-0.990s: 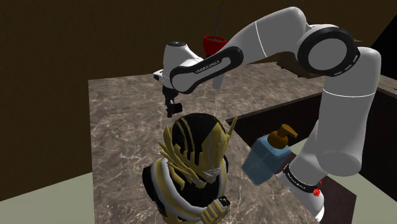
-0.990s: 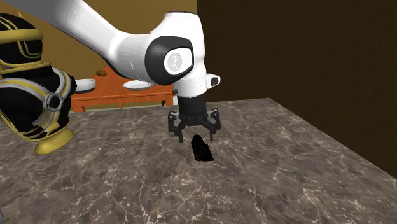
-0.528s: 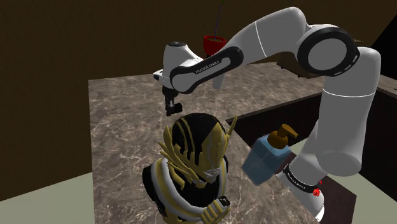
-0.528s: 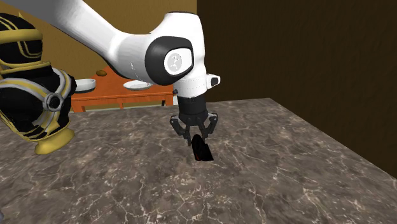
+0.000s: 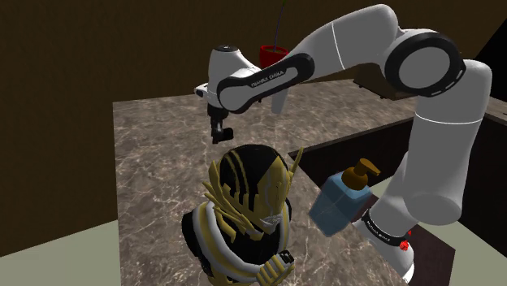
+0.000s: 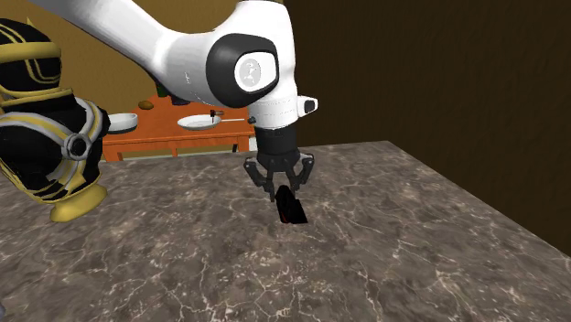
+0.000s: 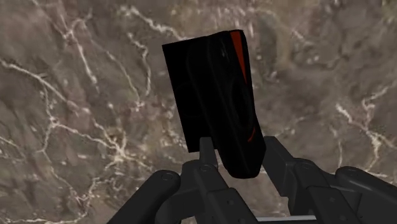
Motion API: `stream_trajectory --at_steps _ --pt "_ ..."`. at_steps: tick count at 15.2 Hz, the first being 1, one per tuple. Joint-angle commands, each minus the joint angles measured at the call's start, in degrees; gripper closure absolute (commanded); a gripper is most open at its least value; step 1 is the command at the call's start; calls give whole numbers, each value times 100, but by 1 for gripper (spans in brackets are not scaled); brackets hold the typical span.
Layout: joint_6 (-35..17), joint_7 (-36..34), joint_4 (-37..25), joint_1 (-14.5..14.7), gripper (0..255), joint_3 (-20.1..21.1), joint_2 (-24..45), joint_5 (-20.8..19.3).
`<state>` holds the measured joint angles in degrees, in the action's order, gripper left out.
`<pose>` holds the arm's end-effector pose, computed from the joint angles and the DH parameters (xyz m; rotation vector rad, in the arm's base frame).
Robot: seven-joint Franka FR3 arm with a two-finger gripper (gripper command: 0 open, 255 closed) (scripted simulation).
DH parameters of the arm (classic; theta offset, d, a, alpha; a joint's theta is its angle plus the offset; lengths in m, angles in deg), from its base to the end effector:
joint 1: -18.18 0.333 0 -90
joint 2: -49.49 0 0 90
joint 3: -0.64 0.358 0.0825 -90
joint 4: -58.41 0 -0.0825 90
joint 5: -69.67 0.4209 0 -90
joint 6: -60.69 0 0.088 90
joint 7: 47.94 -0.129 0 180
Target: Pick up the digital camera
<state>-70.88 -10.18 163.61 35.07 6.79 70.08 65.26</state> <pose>0.6412 0.2640 0.3417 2.6440 1.6220 0.1548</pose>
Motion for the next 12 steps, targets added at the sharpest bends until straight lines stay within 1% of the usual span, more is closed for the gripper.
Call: stream_trajectory --at_steps 1,10,12 --pt "131 7 -54 -1 255 7 -77 14" --pt "728 54 -367 -13 255 29 -363 72" --pt "738 55 -375 -13 255 29 -366 72"
